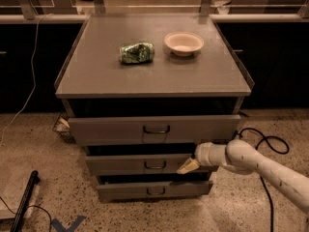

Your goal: Open middle drawer

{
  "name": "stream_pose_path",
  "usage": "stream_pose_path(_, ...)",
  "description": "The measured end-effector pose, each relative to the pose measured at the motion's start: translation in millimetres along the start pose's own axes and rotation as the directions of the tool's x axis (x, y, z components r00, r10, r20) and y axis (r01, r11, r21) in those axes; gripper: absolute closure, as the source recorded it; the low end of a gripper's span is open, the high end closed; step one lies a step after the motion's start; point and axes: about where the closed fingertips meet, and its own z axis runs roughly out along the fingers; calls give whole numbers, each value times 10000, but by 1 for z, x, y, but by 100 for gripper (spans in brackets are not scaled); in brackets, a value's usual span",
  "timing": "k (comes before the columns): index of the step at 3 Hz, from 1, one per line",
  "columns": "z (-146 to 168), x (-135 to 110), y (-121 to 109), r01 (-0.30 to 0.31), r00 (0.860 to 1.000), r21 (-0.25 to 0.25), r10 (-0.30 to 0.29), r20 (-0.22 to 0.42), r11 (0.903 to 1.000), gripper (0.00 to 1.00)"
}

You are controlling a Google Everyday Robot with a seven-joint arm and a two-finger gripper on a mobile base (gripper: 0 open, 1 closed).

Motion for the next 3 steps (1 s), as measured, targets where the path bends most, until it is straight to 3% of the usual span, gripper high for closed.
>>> stream_pose_path(2,-4,9,14,-283,9996,-322,280,-81,9991,0)
stream_pose_path(3,-8,12,42,-242,9979,-781,194,-613,9967,0)
